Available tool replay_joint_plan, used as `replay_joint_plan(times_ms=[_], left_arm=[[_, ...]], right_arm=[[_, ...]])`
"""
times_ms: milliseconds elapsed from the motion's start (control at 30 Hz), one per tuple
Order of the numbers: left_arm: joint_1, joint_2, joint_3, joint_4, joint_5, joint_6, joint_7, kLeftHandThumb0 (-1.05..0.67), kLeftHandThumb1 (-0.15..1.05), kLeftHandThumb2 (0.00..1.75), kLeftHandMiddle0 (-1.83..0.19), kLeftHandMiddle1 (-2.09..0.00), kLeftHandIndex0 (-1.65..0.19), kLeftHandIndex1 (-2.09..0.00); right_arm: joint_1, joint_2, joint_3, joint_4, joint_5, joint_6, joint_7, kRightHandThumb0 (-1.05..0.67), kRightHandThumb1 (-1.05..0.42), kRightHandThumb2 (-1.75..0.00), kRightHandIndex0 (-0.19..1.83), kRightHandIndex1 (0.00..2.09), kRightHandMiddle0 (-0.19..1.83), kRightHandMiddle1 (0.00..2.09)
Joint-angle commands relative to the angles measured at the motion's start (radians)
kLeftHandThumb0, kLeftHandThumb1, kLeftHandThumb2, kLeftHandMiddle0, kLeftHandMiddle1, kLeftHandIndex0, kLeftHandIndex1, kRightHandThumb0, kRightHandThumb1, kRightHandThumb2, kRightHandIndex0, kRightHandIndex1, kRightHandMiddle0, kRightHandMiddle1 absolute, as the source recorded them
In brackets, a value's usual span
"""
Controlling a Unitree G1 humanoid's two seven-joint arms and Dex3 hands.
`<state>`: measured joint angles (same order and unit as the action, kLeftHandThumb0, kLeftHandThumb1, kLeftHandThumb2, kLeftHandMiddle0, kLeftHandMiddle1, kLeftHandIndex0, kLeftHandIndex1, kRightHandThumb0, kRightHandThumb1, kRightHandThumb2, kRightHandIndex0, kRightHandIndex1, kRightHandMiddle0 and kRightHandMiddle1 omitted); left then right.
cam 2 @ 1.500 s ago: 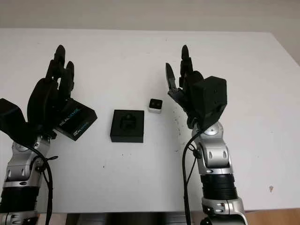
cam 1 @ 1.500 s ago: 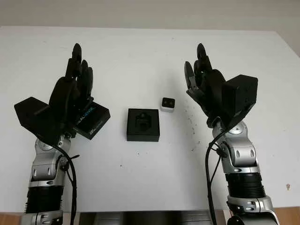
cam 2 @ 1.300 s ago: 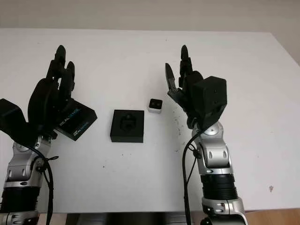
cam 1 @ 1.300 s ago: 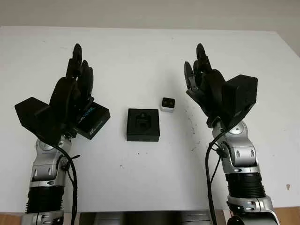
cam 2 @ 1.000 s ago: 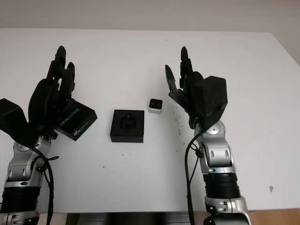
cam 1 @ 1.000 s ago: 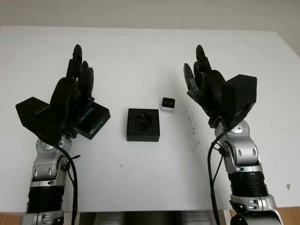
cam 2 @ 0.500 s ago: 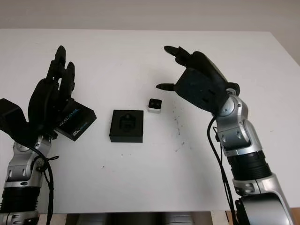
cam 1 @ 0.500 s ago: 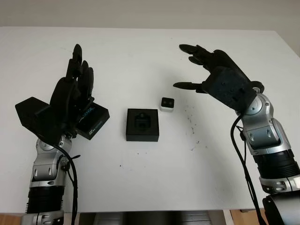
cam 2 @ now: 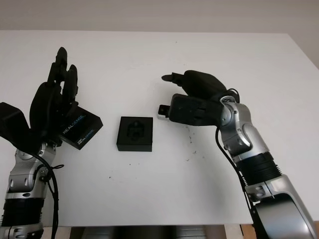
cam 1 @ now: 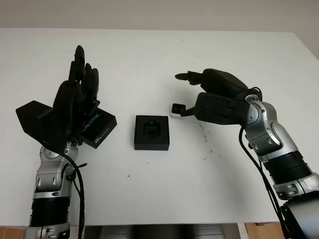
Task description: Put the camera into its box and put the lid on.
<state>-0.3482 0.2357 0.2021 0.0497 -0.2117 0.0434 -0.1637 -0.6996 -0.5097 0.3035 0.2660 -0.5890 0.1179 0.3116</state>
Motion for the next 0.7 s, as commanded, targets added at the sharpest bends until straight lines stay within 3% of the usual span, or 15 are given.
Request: replay_joint_plan(times_ms=[0,233,300,367,667], left_arm=[[-0.013,-0.001,0.003,-0.026,-0.003,0.003,0.003,-0.72,1.05,0.52,0.19,0.0,0.19,0.0],[-0.009,0.002,0.002,-0.022,-0.003,0.001,-0.006,-0.73,1.05,0.52,0.19,0.0,0.19,0.0],[-0.009,0.001,0.002,-0.022,0.0,-0.001,-0.004,-0.73,1.05,0.52,0.19,0.0,0.19,0.0],[-0.009,0.0,0.002,-0.022,0.001,0.001,-0.001,-0.73,1.05,0.51,0.19,0.0,0.19,0.0],[-0.006,0.006,0.002,-0.021,0.002,0.0,-0.008,-0.73,1.05,0.51,0.19,0.0,0.19,0.0]], right_arm=[[-0.022,-0.003,0.019,0.006,-0.029,-0.009,-0.002,-0.59,-0.79,-0.05,-0.15,1.53,0.37,0.18],[0.001,0.013,0.031,0.018,-0.046,-0.011,-0.012,-0.55,-0.8,-0.05,-0.16,1.73,0.44,0.14],[0.008,0.01,0.036,0.026,-0.054,-0.034,-0.032,-0.56,-0.79,-0.05,-0.16,1.96,0.49,0.15],[0.012,0.0,0.05,0.033,-0.081,-0.059,-0.053,-0.58,-0.79,-0.06,-0.18,2.06,0.51,0.16],[0.039,-0.027,0.09,0.014,-0.201,-0.123,-0.112,-0.62,-0.82,-0.06,-0.19,2.09,0.55,0.23]])
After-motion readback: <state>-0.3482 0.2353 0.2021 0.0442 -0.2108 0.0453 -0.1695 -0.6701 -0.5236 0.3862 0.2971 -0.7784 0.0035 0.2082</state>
